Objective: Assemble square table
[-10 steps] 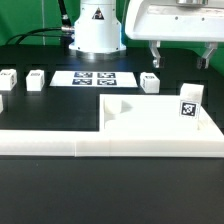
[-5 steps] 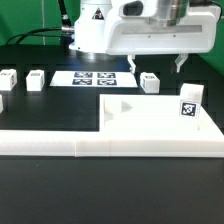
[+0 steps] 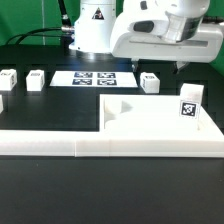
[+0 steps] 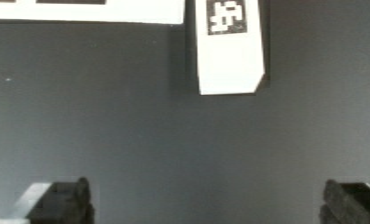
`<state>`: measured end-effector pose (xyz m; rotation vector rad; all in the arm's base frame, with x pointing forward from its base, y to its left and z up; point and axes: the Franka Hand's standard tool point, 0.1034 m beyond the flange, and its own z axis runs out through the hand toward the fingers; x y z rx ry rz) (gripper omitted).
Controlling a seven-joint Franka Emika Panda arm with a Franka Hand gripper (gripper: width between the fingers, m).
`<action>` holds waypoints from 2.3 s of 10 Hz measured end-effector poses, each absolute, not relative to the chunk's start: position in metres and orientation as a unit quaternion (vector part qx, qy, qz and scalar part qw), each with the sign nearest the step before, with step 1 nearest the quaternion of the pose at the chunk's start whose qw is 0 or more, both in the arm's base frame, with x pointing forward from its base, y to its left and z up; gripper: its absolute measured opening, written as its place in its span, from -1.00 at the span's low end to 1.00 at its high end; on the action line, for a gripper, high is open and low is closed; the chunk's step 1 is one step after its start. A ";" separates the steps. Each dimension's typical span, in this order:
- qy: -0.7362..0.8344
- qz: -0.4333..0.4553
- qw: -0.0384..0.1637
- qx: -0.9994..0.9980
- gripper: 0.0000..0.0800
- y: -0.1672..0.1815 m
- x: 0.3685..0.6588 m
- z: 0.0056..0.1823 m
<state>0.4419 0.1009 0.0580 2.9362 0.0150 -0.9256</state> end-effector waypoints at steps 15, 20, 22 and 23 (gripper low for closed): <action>-0.059 -0.422 0.021 0.904 0.62 0.099 0.378 0.014; -0.077 -0.429 0.030 0.899 0.62 0.109 0.373 0.013; -0.079 -0.429 0.029 0.899 0.56 0.107 0.374 0.013; -0.079 -0.429 0.029 0.899 0.11 0.107 0.374 0.013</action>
Offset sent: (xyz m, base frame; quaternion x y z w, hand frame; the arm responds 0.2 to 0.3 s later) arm -0.0282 0.0263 -0.0049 0.0929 -0.1140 -0.0422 0.9882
